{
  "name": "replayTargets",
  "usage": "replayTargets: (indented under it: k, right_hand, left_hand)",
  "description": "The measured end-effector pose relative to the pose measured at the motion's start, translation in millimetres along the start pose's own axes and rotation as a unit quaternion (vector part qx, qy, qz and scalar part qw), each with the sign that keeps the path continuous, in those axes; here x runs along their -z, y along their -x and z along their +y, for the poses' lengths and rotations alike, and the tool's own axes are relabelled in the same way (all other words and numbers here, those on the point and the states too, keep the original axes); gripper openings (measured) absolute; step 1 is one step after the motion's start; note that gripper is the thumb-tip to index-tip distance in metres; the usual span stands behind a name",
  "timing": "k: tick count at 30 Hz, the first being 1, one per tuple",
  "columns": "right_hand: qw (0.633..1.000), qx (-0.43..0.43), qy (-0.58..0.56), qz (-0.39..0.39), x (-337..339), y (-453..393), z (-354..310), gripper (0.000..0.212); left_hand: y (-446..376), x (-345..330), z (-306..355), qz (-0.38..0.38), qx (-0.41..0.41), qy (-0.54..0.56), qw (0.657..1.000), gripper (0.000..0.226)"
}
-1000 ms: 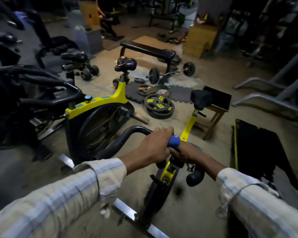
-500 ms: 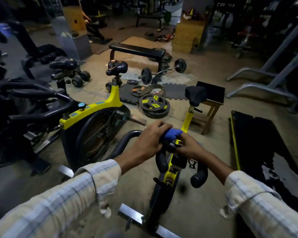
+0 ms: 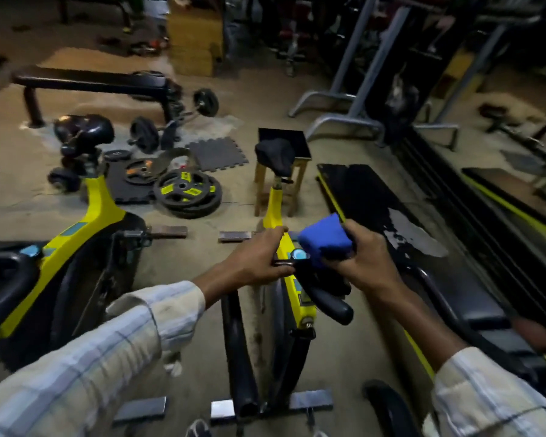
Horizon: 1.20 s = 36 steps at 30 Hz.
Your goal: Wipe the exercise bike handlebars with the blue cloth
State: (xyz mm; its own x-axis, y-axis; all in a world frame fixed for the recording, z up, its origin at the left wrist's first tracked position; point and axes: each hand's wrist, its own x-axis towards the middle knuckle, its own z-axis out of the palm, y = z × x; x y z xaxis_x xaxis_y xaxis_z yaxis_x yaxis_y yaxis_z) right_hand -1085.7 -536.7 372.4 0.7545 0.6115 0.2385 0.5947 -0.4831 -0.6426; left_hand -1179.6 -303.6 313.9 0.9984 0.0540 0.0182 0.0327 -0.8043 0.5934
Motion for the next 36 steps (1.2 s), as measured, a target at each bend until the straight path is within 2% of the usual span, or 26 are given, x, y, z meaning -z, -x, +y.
replayTargets:
  k: [1,3,5,8,9,11,13,16,18,21,27,30,32,34,36]
  right_hand:
    - [1.0,-0.012,0.018,0.011,-2,6,-5,0.041]
    - [0.997,-0.021,0.065,-0.02,-9,16,-16,0.046]
    - [0.987,-0.048,0.14,-0.069,-21,21,-30,0.044]
    - [0.973,-0.094,0.179,-0.111,-36,26,-51,0.064]
    - [0.97,-0.099,0.185,-0.121,-40,28,-57,0.055]
    - [0.961,-0.121,0.198,-0.152,-48,31,-68,0.023]
    - [0.953,-0.13,0.22,-0.162,-60,37,-73,0.027]
    - [0.943,-0.121,0.291,-0.108,-74,44,-72,0.045]
    - [0.938,-0.115,0.316,-0.078,-79,43,-72,0.043]
    - [0.941,-0.116,0.31,-0.072,-80,44,-73,0.039]
    - [0.947,-0.149,0.283,-0.042,-79,44,-79,0.064]
    - [0.947,-0.213,0.239,0.003,-81,41,-82,0.063]
    - [0.943,-0.278,0.17,0.075,-78,34,-83,0.051]
    - [0.924,-0.327,0.124,0.156,-76,26,-84,0.033]
    - [0.901,-0.363,0.088,0.22,-75,20,-91,0.024]
  left_hand:
    - [4,-4,-6,-0.033,-0.001,-0.021,0.999,0.077]
    - [8,-14,-16,-0.081,-0.019,-0.09,0.992,0.062]
    - [10,-21,-20,-0.091,-0.046,-0.17,0.98,0.052]
    - [9,-21,-17,-0.086,-0.06,-0.21,0.972,0.048]
    - [8,-19,-15,-0.09,-0.059,-0.213,0.971,0.048]
    - [10,-15,-12,-0.099,-0.054,-0.203,0.973,0.043]
    - [10,-12,-12,-0.112,-0.054,-0.187,0.974,0.031]
    - [11,-8,-10,-0.113,-0.06,-0.174,0.976,0.029]
    - [11,-7,-10,-0.11,-0.061,-0.159,0.979,0.029]
    - [13,-6,-9,-0.103,-0.067,-0.157,0.98,0.03]
    - [-12,-3,-20,-0.145,-0.135,-0.005,0.98,0.026]
    - [-37,-3,-21,-0.163,-0.233,0.05,0.958,0.034]
    - [-64,-3,-20,-0.167,-0.329,0.066,0.927,0.044]
    - [-94,-5,-19,-0.181,-0.401,0.062,0.896,0.047]
    - [-124,-10,-19,-0.194,-0.459,0.064,0.865,0.048]
